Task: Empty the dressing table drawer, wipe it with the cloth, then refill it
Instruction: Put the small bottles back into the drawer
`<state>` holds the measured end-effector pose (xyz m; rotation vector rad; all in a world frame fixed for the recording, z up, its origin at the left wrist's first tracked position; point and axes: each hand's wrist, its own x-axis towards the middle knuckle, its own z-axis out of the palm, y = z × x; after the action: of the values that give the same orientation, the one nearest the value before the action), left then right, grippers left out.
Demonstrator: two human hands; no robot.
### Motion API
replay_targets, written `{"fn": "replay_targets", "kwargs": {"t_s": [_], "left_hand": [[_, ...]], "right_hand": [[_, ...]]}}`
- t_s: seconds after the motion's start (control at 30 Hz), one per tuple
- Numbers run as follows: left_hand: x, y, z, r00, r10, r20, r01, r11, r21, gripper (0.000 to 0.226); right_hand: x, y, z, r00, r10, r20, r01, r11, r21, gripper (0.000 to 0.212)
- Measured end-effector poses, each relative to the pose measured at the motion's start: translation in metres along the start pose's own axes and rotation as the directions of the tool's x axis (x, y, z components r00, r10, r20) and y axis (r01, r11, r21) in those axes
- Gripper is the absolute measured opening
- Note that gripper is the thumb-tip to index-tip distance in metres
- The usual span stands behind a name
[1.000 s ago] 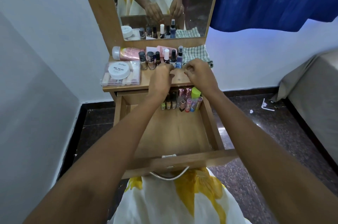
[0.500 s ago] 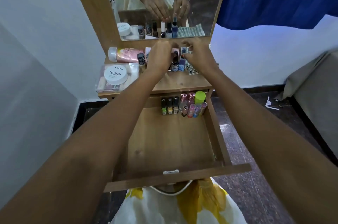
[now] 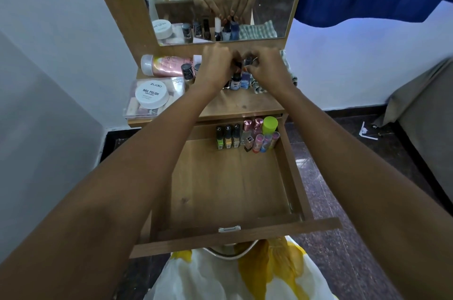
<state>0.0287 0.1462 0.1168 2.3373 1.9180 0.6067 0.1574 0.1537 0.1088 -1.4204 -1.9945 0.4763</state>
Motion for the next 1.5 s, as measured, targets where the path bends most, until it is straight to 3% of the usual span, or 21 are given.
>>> {"fn": "replay_targets", "kwargs": {"t_s": [0.2, 0.47, 0.6, 0.93, 1.27, 1.5], "left_hand": [[-0.009, 0.008, -0.007, 0.999, 0.013, 0.035, -0.015, 0.998, 0.059, 0.026], [-0.045, 0.017, -0.020, 0.998, 0.067, -0.002, -0.067, 0.996, -0.065, 0.024], [-0.069, 0.020, -0.020, 0.998, 0.038, 0.047, -0.029, 0.984, -0.178, 0.025], [-0.117, 0.008, 0.003, 0.990, -0.027, 0.137, 0.053, 0.980, -0.191, 0.022], [-0.131, -0.006, 0.047, 0.944, -0.174, 0.282, 0.239, 0.946, -0.218, 0.026], [-0.130, -0.008, 0.065, 0.931, -0.193, 0.309, 0.271, 0.934, -0.233, 0.031]], "right_hand": [[-0.013, -0.001, -0.006, 1.000, 0.000, 0.012, 0.000, 1.000, 0.013, 0.023], [-0.045, -0.011, -0.022, 0.998, -0.028, 0.061, 0.025, 0.998, 0.051, 0.029], [-0.061, -0.017, -0.024, 0.993, -0.024, 0.120, 0.019, 0.999, 0.040, 0.030], [-0.098, -0.011, 0.005, 0.962, 0.014, 0.274, -0.041, 0.995, 0.092, 0.021], [-0.112, 0.006, 0.034, 0.947, 0.088, 0.310, -0.058, 0.993, -0.105, 0.017], [-0.116, 0.011, 0.039, 0.945, 0.065, 0.319, -0.009, 0.984, -0.175, 0.022]]}}
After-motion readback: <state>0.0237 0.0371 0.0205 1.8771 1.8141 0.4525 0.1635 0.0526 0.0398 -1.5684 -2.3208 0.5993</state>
